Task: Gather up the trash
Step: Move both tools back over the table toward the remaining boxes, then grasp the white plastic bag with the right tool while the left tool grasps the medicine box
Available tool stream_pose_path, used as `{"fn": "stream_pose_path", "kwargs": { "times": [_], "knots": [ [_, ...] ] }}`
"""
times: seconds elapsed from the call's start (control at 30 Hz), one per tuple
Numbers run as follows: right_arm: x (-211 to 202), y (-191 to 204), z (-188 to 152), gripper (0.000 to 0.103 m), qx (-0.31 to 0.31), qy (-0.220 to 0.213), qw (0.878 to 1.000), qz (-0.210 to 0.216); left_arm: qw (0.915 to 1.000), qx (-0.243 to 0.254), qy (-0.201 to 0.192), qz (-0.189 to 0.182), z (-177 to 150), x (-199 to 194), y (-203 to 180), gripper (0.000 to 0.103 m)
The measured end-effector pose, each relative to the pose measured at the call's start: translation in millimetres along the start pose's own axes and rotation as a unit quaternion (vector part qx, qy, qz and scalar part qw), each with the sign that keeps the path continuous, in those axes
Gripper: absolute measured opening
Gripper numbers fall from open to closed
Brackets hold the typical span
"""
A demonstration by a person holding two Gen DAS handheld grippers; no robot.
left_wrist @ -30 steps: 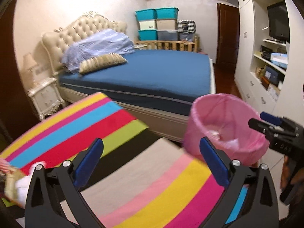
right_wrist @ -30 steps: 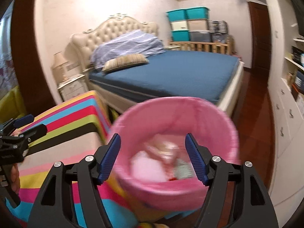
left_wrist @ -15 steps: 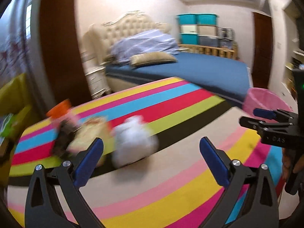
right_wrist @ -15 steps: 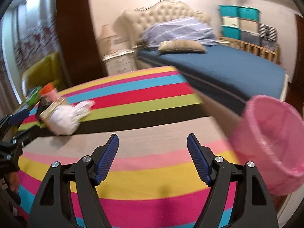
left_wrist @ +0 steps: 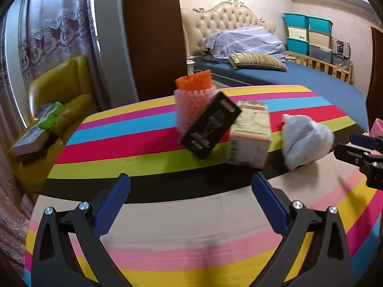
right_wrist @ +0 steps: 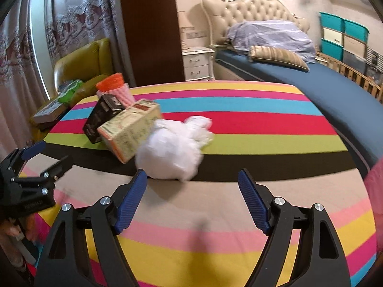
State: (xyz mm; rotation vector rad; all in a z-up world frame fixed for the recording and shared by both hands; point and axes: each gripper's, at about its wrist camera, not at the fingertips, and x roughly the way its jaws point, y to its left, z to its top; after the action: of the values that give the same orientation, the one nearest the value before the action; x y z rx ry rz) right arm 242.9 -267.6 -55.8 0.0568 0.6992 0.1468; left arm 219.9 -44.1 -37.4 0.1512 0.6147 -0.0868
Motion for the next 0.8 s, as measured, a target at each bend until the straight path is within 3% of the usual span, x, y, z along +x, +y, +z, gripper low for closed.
{"fn": "stream_pose_path", "kwargs": {
  "times": [0.2, 0.33, 0.47, 0.5, 0.57, 0.67, 0.8],
  "knots": [
    [25, 24, 11, 0.076, -0.019, 0.008, 1.0, -0.015, 0.9998, -0.018, 0.002, -0.005, 4, 1, 7, 0.098],
    [39, 24, 16, 0.076, -0.025, 0.023, 0.999, -0.04, 0.9999, -0.014, 0.0, 0.0, 4, -2, -2, 0.098],
    [45, 22, 16, 0.075, -0.028, 0.032, 0.998, -0.039, 0.9999, -0.011, 0.001, -0.003, 5, 0, -5, 0.098],
    [44, 22, 16, 0.072, -0.032, 0.031, 0.998, -0.038, 0.9999, -0.01, 0.004, -0.005, 5, 2, -5, 0.098],
    [42, 22, 15, 0.049, -0.044, 0.03, 0.998, -0.035, 0.9999, -0.012, 0.009, -0.007, 5, 4, -5, 0.098],
    [38, 20, 12, 0.038, -0.05, 0.027, 0.998, -0.042, 0.9998, -0.017, 0.012, -0.007, 5, 5, -4, 0.098],
    [24, 16, 7, 0.034, -0.065, 0.005, 0.996, -0.064, 0.9997, -0.017, 0.014, -0.009, 5, 7, -5, 0.098]
  ]
}}
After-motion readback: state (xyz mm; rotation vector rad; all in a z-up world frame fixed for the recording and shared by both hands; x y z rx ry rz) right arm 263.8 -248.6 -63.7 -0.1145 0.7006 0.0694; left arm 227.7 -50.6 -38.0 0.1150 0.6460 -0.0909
